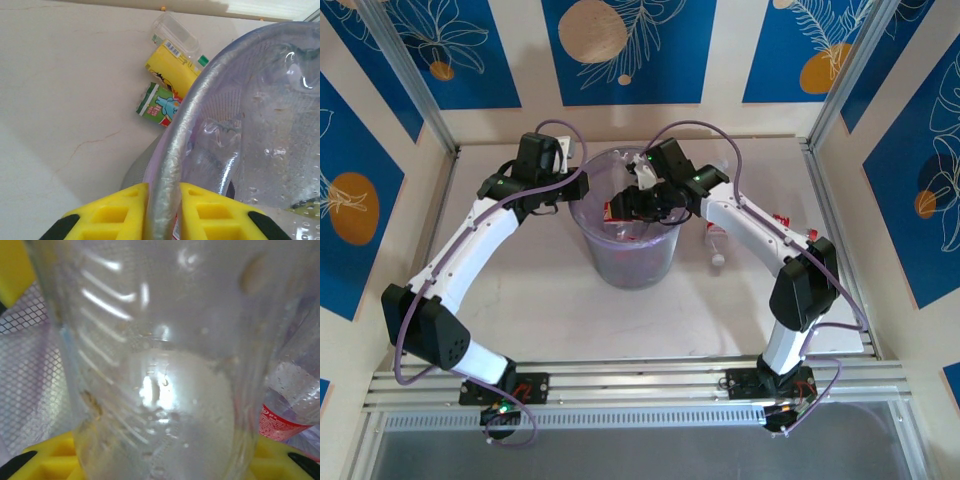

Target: Put the plastic bottles in the bin

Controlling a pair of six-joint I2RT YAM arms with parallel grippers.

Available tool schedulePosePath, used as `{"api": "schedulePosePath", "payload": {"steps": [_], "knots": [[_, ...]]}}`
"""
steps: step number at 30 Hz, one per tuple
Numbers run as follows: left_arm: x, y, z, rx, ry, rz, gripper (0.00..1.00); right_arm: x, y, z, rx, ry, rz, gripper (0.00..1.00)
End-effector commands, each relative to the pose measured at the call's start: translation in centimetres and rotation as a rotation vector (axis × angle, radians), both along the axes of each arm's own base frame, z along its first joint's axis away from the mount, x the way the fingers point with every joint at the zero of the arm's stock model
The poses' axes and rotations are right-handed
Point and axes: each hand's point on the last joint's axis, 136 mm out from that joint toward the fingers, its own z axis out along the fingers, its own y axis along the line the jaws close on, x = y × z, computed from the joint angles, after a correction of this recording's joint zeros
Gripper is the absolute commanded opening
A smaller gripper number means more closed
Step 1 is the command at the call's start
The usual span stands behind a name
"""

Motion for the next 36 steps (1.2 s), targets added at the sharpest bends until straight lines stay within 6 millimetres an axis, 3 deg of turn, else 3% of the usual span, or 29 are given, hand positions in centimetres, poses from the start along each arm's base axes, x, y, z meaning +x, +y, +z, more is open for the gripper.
{"api": "schedulePosePath", "payload": {"steps": [1, 10, 17, 22, 26, 29, 32, 36], "knots": [[0.2, -0.1, 0.0, -0.002, 0.003, 0.003, 0.20, 0.1, -0.2, 1.4, 0.001, -0.025, 0.010, 0.50], [0.3, -0.1, 0.0, 0.002, 0.001, 0.003, 0.19, 0.3, -0.7, 5.3, 0.018, -0.101, 0.023, 0.68], [0.5, 0.0, 0.1, 0.004, -0.006, 0.005, 0.19, 0.5, -2.3, 8.5, 0.011, -0.166, 0.009, 0.76], [0.5, 0.0, 0.2, 0.004, -0.009, 0.005, 0.18, 0.8, -4.1, 9.7, -0.018, -0.199, -0.023, 0.74], [0.6, 0.1, 0.3, 0.012, -0.013, 0.010, 0.17, 1.9, -9.5, 11.4, -0.019, -0.213, -0.171, 0.68], [0.7, 0.3, 0.2, 0.018, -0.011, 0.014, 0.15, 2.4, -14.6, 10.7, -0.025, -0.186, -0.306, 0.66], [0.8, 0.6, 0.5, 0.017, -0.014, 0.019, 0.11, 2.4, -19.4, 7.6, -0.061, -0.107, -0.422, 0.66], [1.1, 1.3, 1.3, 0.028, -0.024, 0.035, 0.06, 2.2, -23.3, 2.0, -0.139, 0.006, -0.515, 0.67]]}}
